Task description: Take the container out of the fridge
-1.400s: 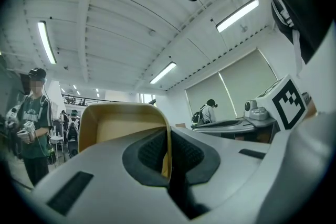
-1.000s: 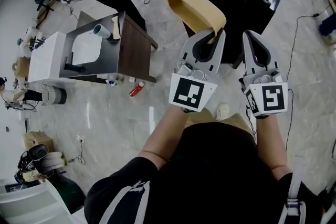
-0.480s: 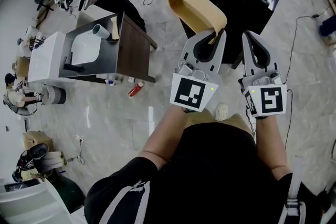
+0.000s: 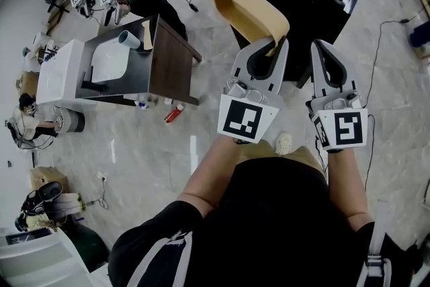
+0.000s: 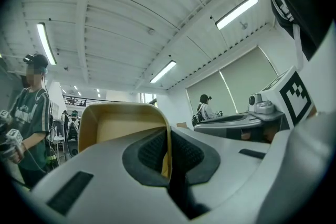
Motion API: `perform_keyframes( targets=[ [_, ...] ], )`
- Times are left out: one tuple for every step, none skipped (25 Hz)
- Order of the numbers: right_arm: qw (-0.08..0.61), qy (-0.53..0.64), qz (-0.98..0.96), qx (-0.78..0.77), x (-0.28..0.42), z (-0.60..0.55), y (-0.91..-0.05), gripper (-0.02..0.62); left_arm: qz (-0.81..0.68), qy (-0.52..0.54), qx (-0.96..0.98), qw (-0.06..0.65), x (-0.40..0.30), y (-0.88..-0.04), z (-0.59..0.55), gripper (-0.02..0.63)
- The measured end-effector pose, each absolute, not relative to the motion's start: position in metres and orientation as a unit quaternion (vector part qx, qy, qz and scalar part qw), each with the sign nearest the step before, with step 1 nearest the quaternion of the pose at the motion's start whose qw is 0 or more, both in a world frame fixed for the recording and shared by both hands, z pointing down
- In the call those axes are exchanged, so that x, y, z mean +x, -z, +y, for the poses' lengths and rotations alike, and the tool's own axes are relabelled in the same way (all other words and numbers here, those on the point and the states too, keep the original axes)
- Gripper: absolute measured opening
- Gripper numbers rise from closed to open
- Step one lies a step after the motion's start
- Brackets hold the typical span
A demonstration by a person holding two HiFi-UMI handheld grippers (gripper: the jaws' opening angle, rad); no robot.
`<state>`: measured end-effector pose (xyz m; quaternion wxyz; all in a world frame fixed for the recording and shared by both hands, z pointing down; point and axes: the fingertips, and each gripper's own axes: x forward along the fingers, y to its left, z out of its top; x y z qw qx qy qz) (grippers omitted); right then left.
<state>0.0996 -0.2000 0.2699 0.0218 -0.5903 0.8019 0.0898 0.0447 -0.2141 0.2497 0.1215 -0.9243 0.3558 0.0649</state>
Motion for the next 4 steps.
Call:
perform_keyframes(
  targets=[
    [0.023, -0.090, 0.802, -0.590, 0.1003, -0.2000, -0.2695, 0.035, 0.357, -0.067, -0.924, 0.120, 0.0450, -0.2491, -0.2140, 0.025],
    [0.023, -0.090, 0.802, -0.590, 0.1009, -0.2001, -0.2692, 0.035, 0.358, -0.067, -0.924, 0.120, 0.0454, -0.2489, -0.2141, 0.025],
    [0.024, -0.090, 0.802, -0.590, 0.1014, -0.2002, -0.2691, 0.035, 0.359, -0.067, -0.923, 0.120, 0.0458, -0.2490, -0.2142, 0.025],
    [0.024, -0.091, 0.802, -0.589, 0.1020, -0.2003, -0.2690, 0.035, 0.359, -0.066, -0.923, 0.121, 0.0463, -0.2492, -0.2143, 0.025]
  ],
)
